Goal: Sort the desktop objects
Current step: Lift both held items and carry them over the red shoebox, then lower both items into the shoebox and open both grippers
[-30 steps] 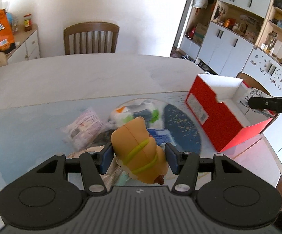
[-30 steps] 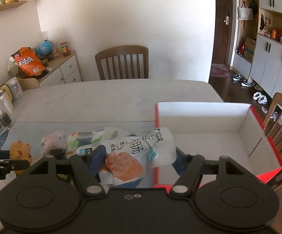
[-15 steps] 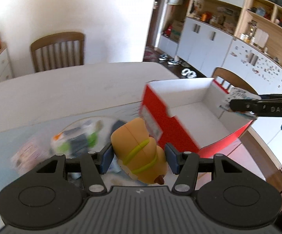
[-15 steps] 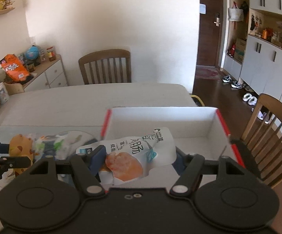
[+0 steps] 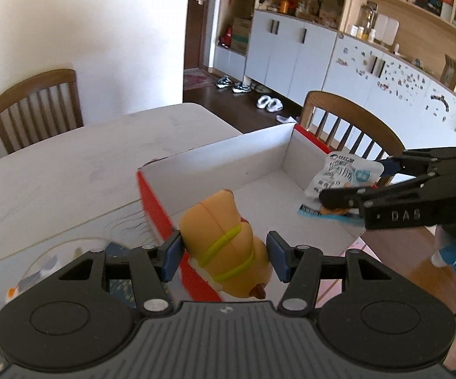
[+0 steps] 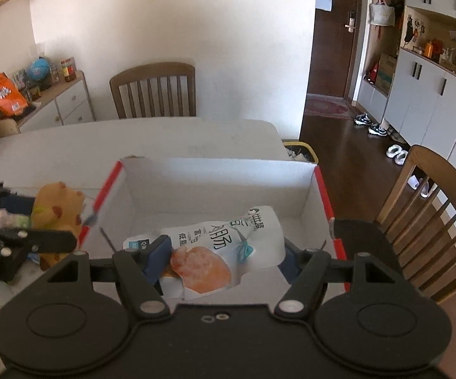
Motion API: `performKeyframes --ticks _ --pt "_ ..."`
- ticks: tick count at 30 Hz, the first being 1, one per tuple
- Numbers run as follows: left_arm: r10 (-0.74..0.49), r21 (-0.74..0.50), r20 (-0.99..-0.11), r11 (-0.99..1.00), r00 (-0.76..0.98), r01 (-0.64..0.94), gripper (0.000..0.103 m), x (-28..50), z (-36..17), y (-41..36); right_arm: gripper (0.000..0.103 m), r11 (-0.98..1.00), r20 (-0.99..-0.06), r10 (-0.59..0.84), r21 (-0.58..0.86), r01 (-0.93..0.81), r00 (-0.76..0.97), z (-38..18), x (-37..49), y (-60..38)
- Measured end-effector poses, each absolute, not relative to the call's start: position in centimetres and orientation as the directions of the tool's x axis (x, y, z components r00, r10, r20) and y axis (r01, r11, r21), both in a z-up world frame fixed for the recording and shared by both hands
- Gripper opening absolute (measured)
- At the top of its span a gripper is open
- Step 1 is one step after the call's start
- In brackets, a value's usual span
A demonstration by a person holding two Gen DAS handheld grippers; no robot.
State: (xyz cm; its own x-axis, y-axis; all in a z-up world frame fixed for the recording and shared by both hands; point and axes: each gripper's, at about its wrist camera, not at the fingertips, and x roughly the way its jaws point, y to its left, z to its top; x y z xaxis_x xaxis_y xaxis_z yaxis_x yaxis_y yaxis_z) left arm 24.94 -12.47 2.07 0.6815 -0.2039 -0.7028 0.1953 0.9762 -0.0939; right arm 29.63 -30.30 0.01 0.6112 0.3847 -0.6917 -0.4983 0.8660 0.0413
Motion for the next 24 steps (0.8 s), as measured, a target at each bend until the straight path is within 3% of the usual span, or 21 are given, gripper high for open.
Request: performKeyframes --ticks 15,24 --pt "-0.216 -0.090 -0.817 0.964 0.534 0.252 0.056 33.9 -2.7 -15.0 0.070 0.825 -0.781 0.346 -0.009 -0.565 0.519 -4.5 33.1 -29.6" --pt "-0.158 -0.008 -0.872 0.951 0.464 0.308 0.056 37.3 -4.9 -17.0 0.070 0.770 -0.825 0.338 -0.036 -0.638 0.454 -5.9 34.2 -28.2"
